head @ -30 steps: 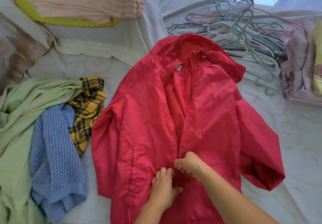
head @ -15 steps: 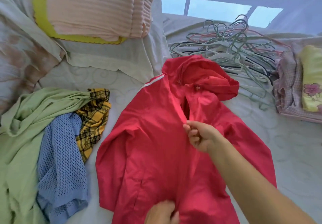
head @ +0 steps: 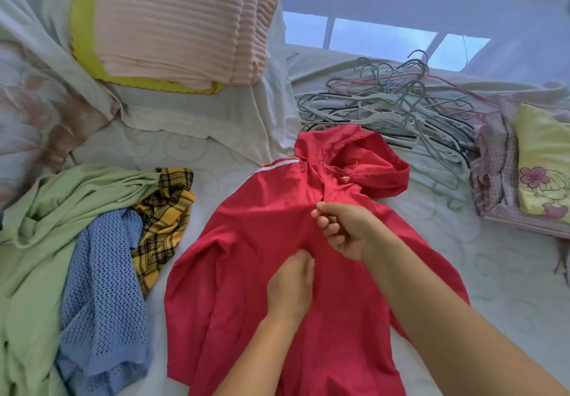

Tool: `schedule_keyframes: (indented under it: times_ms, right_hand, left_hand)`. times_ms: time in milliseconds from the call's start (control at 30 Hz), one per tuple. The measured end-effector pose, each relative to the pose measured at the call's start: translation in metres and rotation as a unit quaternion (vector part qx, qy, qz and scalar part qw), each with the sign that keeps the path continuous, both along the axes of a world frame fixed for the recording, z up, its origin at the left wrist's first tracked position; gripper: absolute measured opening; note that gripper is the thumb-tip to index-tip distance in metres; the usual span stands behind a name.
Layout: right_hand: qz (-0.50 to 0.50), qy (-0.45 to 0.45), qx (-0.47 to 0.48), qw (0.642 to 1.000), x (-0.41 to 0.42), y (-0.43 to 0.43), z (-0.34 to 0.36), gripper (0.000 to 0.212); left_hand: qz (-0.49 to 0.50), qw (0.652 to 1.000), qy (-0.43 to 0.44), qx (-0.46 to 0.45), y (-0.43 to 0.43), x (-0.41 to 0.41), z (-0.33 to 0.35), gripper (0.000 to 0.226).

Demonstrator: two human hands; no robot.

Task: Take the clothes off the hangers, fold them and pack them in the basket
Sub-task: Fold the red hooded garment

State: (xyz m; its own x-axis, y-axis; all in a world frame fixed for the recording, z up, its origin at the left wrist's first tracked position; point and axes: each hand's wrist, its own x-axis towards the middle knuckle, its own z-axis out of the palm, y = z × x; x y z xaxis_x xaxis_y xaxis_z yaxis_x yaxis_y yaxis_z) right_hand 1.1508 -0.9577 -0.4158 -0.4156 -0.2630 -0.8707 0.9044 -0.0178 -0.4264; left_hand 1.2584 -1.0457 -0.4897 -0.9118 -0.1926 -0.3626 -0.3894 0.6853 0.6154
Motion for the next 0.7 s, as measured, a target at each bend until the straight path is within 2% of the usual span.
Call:
schedule_keyframes:
  times_ms: [33,100,167,233,300,367,400,467,533,567,600,633,667,700]
  right_hand:
    - [0.021,0.004,0.008,1.0,-0.005,0.0,0.003,0.029]
    - [0.066,0.003,0.011,0.998,-0.006,-0.001,0.009,0.029]
    - [0.077,-0.005,-0.006,0.997,0.005,-0.004,0.009,0.03]
    - [0.019,-0.015,-0.049,0.999,0.007,-0.003,0.009,0.029]
    - [-0.067,-0.043,-0.105,0.991,-0.011,0.006,0.009,0.029]
    - [-0.122,-0.07,-0.125,0.982,-0.036,0.014,0.009,0.031]
    - [-0.119,-0.071,-0.11,0.984,-0.043,0.015,0.006,0.031]
    - [-0.082,-0.024,-0.07,0.994,-0.046,0.017,-0.004,0.032]
    - [-0.035,0.059,0.0,0.998,-0.045,0.023,-0.021,0.038]
    - [0.002,0.121,0.075,0.99,-0.043,0.032,-0.032,0.04]
    - [0.043,0.194,0.179,0.964,-0.041,0.047,-0.046,0.037]
    - [0.093,0.262,0.308,0.91,-0.041,0.065,-0.061,0.029]
    - [0.145,0.29,0.416,0.85,-0.039,0.082,-0.073,0.023]
    - [0.181,0.297,0.474,0.809,-0.036,0.098,-0.084,0.027]
  left_hand:
    - [0.045,0.999,0.026,0.015,-0.003,0.0,0.005,0.032]
    - [0.064,0.995,0.082,-0.007,-0.01,-0.019,0.013,0.051]
    - [0.017,0.993,0.118,-0.027,-0.016,-0.043,0.016,0.032]
    - [-0.029,0.99,0.137,-0.004,-0.013,-0.05,0.015,0.035]
    - [-0.078,0.985,0.15,-0.04,-0.008,-0.031,0.008,0.034]
    - [-0.13,0.978,0.139,-0.09,-0.003,-0.002,0.001,0.03]
    - [-0.147,0.975,0.135,-0.101,-0.002,0.01,0.0,0.031]
    - [-0.156,0.983,0.08,-0.053,-0.005,0.009,0.004,0.043]
    - [-0.152,0.987,0.002,0.05,-0.021,-0.015,0.01,0.063]
    - [-0.14,0.981,-0.013,0.13,-0.034,-0.03,0.01,0.066]
    - [-0.11,0.981,0.005,0.157,-0.05,-0.047,0.006,0.062]
    - [-0.071,0.988,0.033,0.132,-0.068,-0.067,0.001,0.055]
    - [-0.041,0.996,0.062,0.058,-0.084,-0.085,-0.007,0.046]
    - [-0.023,0.997,0.071,-0.025,-0.096,-0.103,-0.015,0.039]
